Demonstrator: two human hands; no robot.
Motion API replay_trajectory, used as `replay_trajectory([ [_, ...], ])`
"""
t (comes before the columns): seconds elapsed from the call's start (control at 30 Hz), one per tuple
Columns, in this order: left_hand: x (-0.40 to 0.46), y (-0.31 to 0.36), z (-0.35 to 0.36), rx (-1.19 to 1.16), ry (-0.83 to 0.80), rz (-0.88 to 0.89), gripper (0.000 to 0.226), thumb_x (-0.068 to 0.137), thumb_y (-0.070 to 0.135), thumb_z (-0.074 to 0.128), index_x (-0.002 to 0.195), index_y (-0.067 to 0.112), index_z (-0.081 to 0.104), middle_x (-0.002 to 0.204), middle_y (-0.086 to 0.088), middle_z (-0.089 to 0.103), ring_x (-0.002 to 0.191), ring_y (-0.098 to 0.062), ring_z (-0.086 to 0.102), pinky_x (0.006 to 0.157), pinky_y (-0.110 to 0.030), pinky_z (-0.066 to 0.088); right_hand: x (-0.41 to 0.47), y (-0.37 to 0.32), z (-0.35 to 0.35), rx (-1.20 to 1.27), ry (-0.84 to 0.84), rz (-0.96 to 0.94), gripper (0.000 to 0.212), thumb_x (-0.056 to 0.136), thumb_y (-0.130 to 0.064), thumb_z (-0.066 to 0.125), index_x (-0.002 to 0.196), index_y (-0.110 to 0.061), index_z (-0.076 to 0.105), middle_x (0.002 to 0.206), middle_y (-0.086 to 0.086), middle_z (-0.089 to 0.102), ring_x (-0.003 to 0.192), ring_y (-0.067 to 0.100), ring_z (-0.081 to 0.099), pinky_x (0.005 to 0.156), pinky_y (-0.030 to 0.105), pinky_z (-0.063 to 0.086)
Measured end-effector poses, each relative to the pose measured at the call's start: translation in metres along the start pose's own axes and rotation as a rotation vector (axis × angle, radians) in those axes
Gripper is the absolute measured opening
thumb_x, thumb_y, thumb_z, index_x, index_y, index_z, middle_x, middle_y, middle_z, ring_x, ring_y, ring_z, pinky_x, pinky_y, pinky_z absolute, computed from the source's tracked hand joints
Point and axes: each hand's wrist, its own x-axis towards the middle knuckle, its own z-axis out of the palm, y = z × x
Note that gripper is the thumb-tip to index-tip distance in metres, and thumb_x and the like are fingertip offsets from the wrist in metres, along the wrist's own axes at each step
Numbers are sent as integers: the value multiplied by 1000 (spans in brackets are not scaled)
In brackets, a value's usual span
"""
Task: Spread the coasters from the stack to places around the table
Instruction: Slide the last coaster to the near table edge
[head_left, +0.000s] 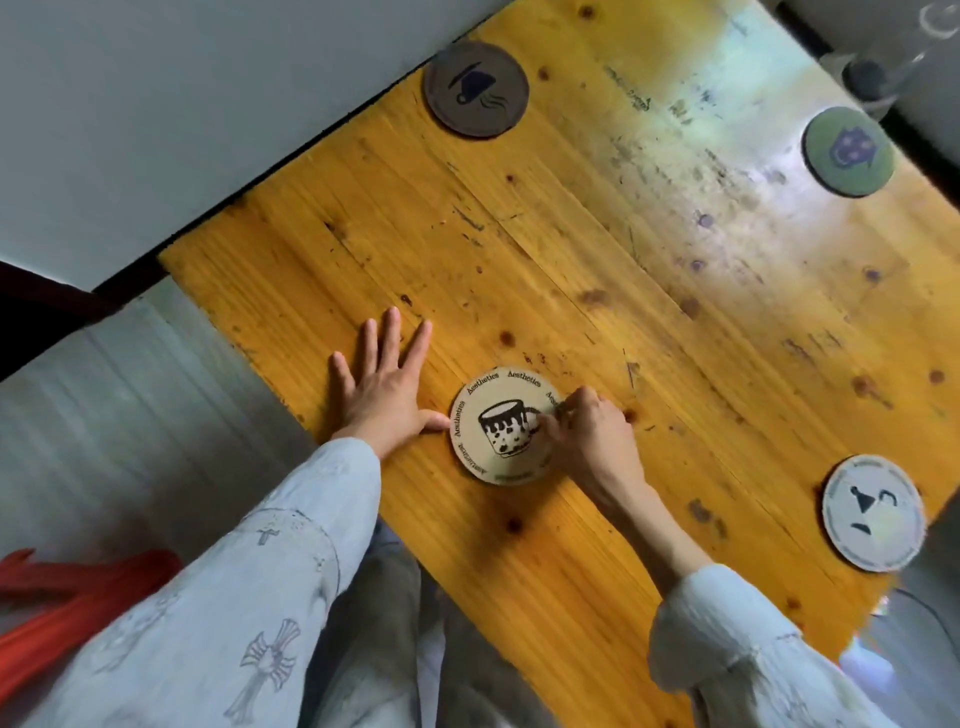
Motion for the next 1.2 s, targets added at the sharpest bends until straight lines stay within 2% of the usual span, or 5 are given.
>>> replay_trajectory([
  [0.17,-32,-6,12,-262,267,34,56,86,12,54,137,16,32,153,-9,21,140,-26,15,114,-38,11,-27,20,2,9,-108,89,41,88,-38,56,93,1,63,93,23,71,80,33,67,71,45,58],
  [0.27,-61,-8,23,-440,364,-28,45,85,-8,37,127,6,47,128,-13,48,118,-27,42,95,-21,27,-21,18,-1,145,-33,32,34,91,-32,52,106,-2,59,105,21,68,89,32,65,79,47,57],
  [0.5,-81,19,47,-795,29,-135,52,88,-3,34,133,21,39,114,5,43,105,-11,47,96,-33,43,-8,1,2,175,-201,-61,43,94,-34,45,134,-20,43,120,16,46,106,30,54,93,43,52],
  [0.87,-65,-5,24,-858,47,-159,48,88,-3,32,130,17,45,119,-2,52,107,-13,50,91,-27,44,-45,-11,23,362,-238,86,36,94,-33,46,122,-12,49,114,18,59,90,22,57,74,30,45],
  [1.2,-66,-25,19,-889,73,-211,44,89,-1,32,121,20,54,111,3,57,107,-13,53,101,-38,45,-58,-29,27,485,-333,160,36,94,-31,48,123,-10,47,111,19,64,96,31,65,86,52,55],
])
